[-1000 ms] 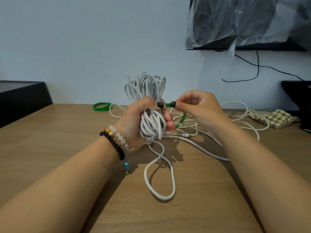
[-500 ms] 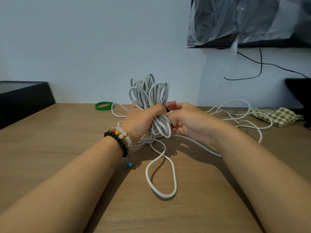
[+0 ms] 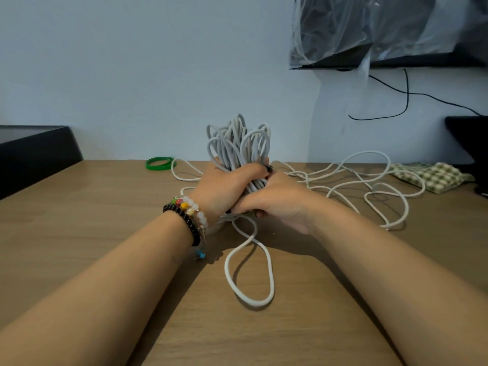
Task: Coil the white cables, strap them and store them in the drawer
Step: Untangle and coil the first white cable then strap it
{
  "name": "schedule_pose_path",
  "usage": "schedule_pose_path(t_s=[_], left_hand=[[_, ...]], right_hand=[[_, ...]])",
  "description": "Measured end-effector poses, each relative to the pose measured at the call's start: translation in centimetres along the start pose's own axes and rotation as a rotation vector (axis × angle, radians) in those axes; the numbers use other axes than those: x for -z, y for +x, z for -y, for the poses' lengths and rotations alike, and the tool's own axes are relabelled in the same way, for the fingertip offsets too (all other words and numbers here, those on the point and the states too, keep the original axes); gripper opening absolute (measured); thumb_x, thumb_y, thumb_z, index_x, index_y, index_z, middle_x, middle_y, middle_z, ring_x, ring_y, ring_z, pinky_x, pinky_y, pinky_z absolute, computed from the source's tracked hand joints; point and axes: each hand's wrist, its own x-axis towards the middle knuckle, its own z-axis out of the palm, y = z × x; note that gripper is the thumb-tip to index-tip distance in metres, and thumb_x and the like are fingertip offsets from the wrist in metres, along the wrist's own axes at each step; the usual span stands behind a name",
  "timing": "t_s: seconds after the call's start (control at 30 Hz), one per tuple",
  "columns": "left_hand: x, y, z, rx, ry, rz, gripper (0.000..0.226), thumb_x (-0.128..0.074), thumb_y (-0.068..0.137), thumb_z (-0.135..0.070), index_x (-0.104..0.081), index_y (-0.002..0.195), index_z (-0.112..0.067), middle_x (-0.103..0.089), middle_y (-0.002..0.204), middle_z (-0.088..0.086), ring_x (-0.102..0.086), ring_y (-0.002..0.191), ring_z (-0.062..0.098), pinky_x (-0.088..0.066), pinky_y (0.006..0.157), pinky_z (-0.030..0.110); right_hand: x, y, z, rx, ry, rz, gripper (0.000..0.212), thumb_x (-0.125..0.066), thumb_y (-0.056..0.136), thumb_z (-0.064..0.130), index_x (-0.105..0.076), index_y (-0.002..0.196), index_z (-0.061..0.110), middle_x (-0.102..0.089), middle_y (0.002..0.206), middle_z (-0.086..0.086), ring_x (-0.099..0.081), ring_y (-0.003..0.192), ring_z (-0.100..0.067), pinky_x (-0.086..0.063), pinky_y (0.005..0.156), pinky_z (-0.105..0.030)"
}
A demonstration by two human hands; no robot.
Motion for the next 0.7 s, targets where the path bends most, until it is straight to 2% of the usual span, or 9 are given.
schedule_pose_path(t_s=[0.07,0.13,0.2,0.3,0.37,0.47,0.57,0.63,0.7], left_hand=[[-0.08,0.0,-0.14,-0.01,0.03,0.026,0.017,-0.063,0.087,-0.007,-0.072,0.096,-0.017,-0.074,0.103,0.005,-0.07,0.095,0.011,-0.057,0.079,0.026],[-0.11,0.02,-0.28,-0.006,0.007,0.046,0.018,-0.063,0.088,-0.007,-0.071,0.092,-0.023,-0.075,0.099,0.001,-0.07,0.093,0.009,-0.056,0.08,0.026],[-0.1,-0.03,-0.4,0.008,-0.063,0.064,0.019,-0.062,0.088,-0.005,-0.072,0.091,-0.021,-0.075,0.1,0.005,-0.07,0.096,0.013,-0.056,0.084,0.032],[-0.11,-0.09,-0.34,-0.007,-0.104,0.086,0.03,-0.062,0.088,-0.002,-0.077,0.082,-0.027,-0.075,0.099,0.002,-0.069,0.1,0.015,-0.054,0.089,0.037],[-0.05,-0.04,-0.31,-0.023,-0.127,0.074,0.031,-0.063,0.086,-0.002,-0.077,0.081,-0.028,-0.075,0.099,0.0,-0.069,0.101,0.015,-0.053,0.088,0.037],[-0.02,0.09,-0.23,-0.021,-0.164,0.071,0.022,-0.068,0.08,-0.008,-0.073,0.099,-0.017,-0.074,0.105,0.006,-0.069,0.103,0.018,-0.056,0.084,0.039],[-0.12,-0.06,-0.3,0.026,-0.156,0.058,0.016,-0.065,0.087,-0.007,-0.07,0.102,-0.011,-0.073,0.1,0.016,-0.07,0.096,0.025,-0.057,0.066,0.039],[-0.18,-0.06,-0.23,0.069,-0.173,0.061,0.014,-0.066,0.087,-0.01,-0.07,0.101,-0.011,-0.073,0.101,0.017,-0.07,0.096,0.028,-0.058,0.073,0.05],[-0.24,0.02,0.0,0.091,-0.204,0.076,0.026,-0.07,0.08,-0.018,-0.07,0.105,-0.01,-0.073,0.105,0.013,-0.07,0.1,0.026,-0.055,0.085,0.054]], right_hand=[[0.23,0.05,0.05,0.024,-0.022,-0.033,0.031,-0.073,0.071,-0.008,-0.068,0.085,0.019,-0.069,0.064,0.013,-0.065,0.064,0.004,-0.047,0.052,-0.011],[0.41,0.24,0.04,0.043,-0.059,-0.086,0.034,-0.076,0.067,-0.005,-0.07,0.091,0.02,-0.073,0.077,0.008,-0.069,0.078,-0.003,-0.056,0.066,-0.019],[0.43,0.35,0.09,0.055,-0.117,-0.162,0.035,-0.076,0.065,-0.001,-0.072,0.093,0.02,-0.074,0.084,0.004,-0.07,0.086,-0.011,-0.059,0.079,-0.032],[0.38,0.41,0.04,0.085,-0.14,-0.214,0.037,-0.076,0.063,0.001,-0.073,0.094,0.021,-0.074,0.088,0.004,-0.07,0.09,-0.012,-0.058,0.084,-0.037],[0.42,0.51,-0.11,0.089,-0.119,-0.198,0.037,-0.075,0.064,-0.002,-0.072,0.093,0.022,-0.074,0.086,0.006,-0.069,0.089,-0.012,-0.058,0.081,-0.035],[0.47,0.66,-0.11,0.057,-0.101,-0.163,0.035,-0.072,0.066,-0.006,-0.069,0.088,0.022,-0.069,0.075,0.004,-0.068,0.079,-0.014,-0.054,0.064,-0.027],[0.42,0.45,0.26,0.057,-0.085,-0.151,0.033,-0.076,0.066,-0.006,-0.068,0.086,0.02,-0.066,0.064,0.008,-0.064,0.064,-0.009,-0.048,0.052,-0.02],[0.46,0.35,0.39,0.072,-0.098,-0.175,0.038,-0.076,0.066,-0.003,-0.069,0.095,0.02,-0.068,0.069,0.008,-0.065,0.062,-0.007,-0.049,0.052,-0.02],[0.53,0.52,0.26,0.091,-0.179,-0.24,0.037,-0.074,0.066,0.002,-0.069,0.095,0.025,-0.067,0.066,0.011,-0.063,0.061,-0.006,-0.051,0.054,-0.024]])
